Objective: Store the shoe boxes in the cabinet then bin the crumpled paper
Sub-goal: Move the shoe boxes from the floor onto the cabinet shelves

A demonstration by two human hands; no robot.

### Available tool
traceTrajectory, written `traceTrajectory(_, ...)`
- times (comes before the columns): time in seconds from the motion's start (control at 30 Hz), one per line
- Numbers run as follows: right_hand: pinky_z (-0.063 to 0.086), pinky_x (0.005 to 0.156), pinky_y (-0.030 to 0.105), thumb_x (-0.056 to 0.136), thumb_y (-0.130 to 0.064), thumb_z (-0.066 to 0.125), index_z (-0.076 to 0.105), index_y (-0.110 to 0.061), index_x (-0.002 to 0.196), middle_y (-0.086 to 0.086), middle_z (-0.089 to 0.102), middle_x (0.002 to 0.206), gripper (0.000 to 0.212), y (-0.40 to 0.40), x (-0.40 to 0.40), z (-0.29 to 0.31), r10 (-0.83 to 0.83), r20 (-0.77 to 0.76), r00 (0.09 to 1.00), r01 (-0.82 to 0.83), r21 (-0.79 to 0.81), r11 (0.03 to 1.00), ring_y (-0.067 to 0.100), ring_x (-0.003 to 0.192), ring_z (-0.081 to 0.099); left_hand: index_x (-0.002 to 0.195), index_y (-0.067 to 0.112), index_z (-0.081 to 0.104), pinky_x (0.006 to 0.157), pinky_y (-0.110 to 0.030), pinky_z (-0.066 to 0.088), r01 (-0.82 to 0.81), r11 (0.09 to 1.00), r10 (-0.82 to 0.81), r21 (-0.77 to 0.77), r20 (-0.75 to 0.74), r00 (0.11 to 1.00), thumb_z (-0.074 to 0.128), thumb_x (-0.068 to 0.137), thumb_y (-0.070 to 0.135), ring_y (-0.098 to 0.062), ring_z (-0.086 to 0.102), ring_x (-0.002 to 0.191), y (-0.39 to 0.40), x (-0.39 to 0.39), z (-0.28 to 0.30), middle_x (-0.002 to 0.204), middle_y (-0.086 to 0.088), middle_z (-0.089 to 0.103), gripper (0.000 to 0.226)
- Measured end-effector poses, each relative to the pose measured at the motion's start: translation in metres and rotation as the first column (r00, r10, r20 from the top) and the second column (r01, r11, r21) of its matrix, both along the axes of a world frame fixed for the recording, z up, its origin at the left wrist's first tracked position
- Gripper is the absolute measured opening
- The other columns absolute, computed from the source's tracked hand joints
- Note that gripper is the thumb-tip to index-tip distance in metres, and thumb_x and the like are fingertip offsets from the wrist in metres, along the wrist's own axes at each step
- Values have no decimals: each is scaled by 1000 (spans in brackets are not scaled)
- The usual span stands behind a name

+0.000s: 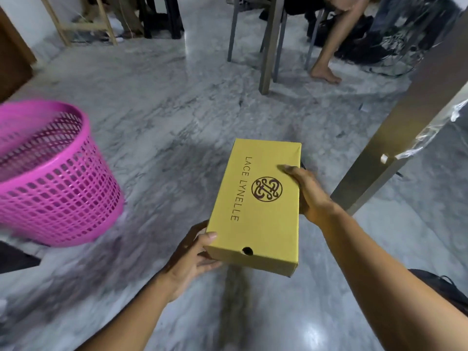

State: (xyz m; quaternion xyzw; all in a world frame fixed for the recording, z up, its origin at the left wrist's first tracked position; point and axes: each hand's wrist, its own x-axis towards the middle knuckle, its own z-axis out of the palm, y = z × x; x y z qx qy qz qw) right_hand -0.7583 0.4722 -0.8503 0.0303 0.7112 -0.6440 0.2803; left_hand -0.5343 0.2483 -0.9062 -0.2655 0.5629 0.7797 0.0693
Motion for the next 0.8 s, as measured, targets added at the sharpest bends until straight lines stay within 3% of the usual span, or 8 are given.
traceTrajectory(0.1, 55, 57, 32, 63, -63, 85, 55, -12, 133, 3, 73, 84, 92, -31, 30, 14, 60, -40, 997, -62, -53, 997, 20, 67, 68, 135, 30, 63, 90, -47, 61, 24, 999, -24, -43, 4, 1000, 92, 48, 62, -29, 73, 109, -25, 34, 22, 124, -6, 75, 97)
traceTrajectory(0.23, 56, 96, 58, 53, -60, 92, 53, -27, 136, 4, 78, 110, 97, -75, 82, 44, 199, -94, 975, -208, -94, 974, 28, 103, 74, 126, 39, 65, 68, -28, 59, -205, 971, 201, -124, -47, 978, 80, 54, 80, -15, 76, 91, -58, 57, 80, 115, -4, 77, 84)
traceTrajectory(0.3, 50, 102, 65, 58, -58, 91, 52, -35, 136, 6, 78, 113, 91, -97, 106, 59, 300, -115, 947, -312, -110, 944, 31, 109, 74, 130, 40, 62, 64, -24, 57, -314, 934, 297, -169, -119, 947, 77, 57, 81, -13, 75, 95, -74, 66, 109, 121, -1, 75, 85)
traceTrajectory(0.4, 49, 104, 62, 73, -55, 84, 46, -41, 138, 1, 79, 114, 76, -133, 148, 93, 456, -136, 880, -471, -106, 876, 26, 109, 74, 142, 29, 57, 65, -18, 57, -391, 897, 351, -207, -205, 914, 65, 82, 72, -15, 66, 115, -104, 95, 148, 139, -1, 66, 74)
traceTrajectory(0.47, 50, 103, 63, 82, -48, 79, 44, -43, 139, 4, 79, 114, 67, -157, 173, 115, 530, -158, 833, -547, -103, 831, 30, 106, 75, 143, 23, 54, 85, -21, 59, -410, 895, 359, -176, -262, 896, 72, 78, 67, -17, 64, 123, -121, 123, 169, 140, 3, 63, 80)
traceTrajectory(0.5, 52, 101, 63, 82, -48, 78, 44, -43, 139, 6, 79, 112, 67, -171, 185, 127, 571, -174, 803, -591, -103, 800, 31, 104, 75, 143, 19, 55, 96, -28, 57, -457, 871, 400, -183, -278, 874, 80, 70, 61, -19, 63, 127, -131, 139, 174, 140, 2, 63, 88)
traceTrajectory(0.67, 56, 98, 56, 73, -59, 75, 38, -47, 145, -4, 77, 118, 82, -224, 245, 182, 766, -198, 611, -788, -65, 612, 24, 107, 74, 137, 10, 61, 102, -52, 53, -603, 782, 521, -158, -365, 772, 83, 76, 48, -40, 67, 121, -179, 231, 198, 132, -21, 69, 76)
traceTrajectory(0.8, 54, 102, 56, 71, -70, 76, 31, -57, 148, -8, 67, 136, 90, -259, 282, 212, 909, -155, 386, -922, -45, 384, 23, 121, 68, 133, 11, 63, 95, -45, 57, -731, 661, 633, -169, -397, 665, 90, 58, 59, -31, 72, 115, -200, 303, 245, 129, -18, 71, 93)
